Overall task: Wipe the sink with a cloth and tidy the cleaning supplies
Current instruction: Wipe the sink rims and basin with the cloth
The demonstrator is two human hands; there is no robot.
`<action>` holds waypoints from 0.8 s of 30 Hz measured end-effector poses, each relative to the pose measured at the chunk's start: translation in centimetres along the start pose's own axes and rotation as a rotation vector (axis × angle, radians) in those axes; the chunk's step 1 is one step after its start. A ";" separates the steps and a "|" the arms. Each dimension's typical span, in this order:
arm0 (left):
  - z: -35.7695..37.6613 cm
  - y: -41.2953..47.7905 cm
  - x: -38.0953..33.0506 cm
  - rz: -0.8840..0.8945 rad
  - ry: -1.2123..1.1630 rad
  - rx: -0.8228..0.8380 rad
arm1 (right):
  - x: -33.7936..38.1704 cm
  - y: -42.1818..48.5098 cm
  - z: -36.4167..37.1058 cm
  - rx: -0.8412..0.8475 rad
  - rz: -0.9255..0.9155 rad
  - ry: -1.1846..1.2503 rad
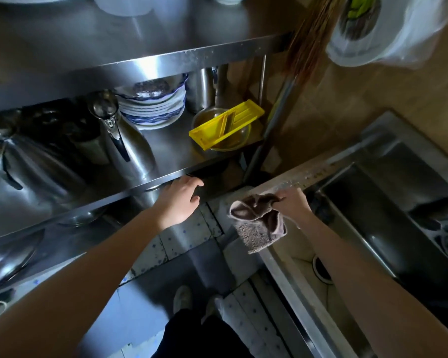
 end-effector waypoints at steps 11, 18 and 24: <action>2.3 2.0 0.5 0.030 -0.038 0.102 | 0.7 -3.6 5.3 -0.069 0.063 0.073; 3.3 3.1 -0.2 0.062 -0.050 0.198 | -0.8 -5.7 8.5 -0.107 -0.210 -0.204; 3.4 3.4 -0.6 0.089 -0.055 0.229 | -1.1 -6.5 9.7 -0.142 -0.213 -0.187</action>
Point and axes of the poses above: each hand's wrist, its own y-axis towards the middle knuckle, its own z-axis out of the palm, x = y × z, the point moved 2 cm from there along y, towards the middle knuckle
